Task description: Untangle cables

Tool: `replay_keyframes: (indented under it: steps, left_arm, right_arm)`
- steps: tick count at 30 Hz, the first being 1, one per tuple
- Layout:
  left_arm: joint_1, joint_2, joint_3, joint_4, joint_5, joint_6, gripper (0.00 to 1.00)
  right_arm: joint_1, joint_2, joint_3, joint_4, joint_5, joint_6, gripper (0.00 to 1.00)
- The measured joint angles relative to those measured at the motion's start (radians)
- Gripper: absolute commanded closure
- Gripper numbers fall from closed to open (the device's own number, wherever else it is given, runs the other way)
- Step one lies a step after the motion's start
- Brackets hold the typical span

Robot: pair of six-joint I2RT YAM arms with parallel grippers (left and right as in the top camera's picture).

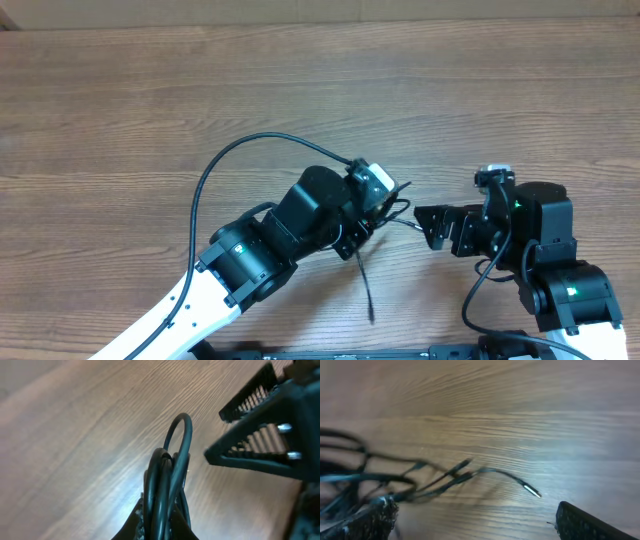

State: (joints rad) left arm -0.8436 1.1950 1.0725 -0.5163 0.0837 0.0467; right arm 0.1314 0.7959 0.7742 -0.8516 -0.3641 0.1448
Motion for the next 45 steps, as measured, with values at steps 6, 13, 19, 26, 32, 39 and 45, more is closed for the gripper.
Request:
replay_keyframes:
  steps: [6, 13, 19, 26, 32, 39, 45]
  left_arm:
    - [0.000, 0.000, 0.000, -0.083, -0.018, 0.248, 0.96]
    - [0.001, 0.000, 0.000, -0.082, 0.151, 0.398, 0.96]
    - [0.001, 0.000, 0.000, -0.052, 0.370, 0.516, 0.96]
    - [-0.006, -0.002, 0.000, -0.022, 0.246, 0.457, 0.95]
    - [-0.010, -0.002, 0.000, -0.007, 0.173, 0.296, 0.30]
    - [0.031, -0.069, 0.017, 0.000, 0.008, 0.061, 0.04]
    - [0.198, -0.185, 0.029, -0.130, -0.035, -0.211, 0.05]
  right_arm:
    - [0.000, 0.000, 0.000, -0.010, -0.229, -0.205, 0.00]
    - [0.000, 0.000, 0.000, -0.013, -0.439, -0.378, 0.00]
    - [0.000, 0.000, 0.000, -0.006, -0.575, -0.472, 0.83]
    - [0.001, 0.001, 0.000, -0.002, -0.631, -0.510, 0.96]
    - [0.000, 0.004, 0.000, 0.010, -0.626, -0.504, 0.96]
    - [0.000, 0.005, 0.000, 0.265, -0.583, -0.181, 0.96]
    - [0.000, 0.005, 0.000, 0.455, -0.533, 0.158, 0.96]
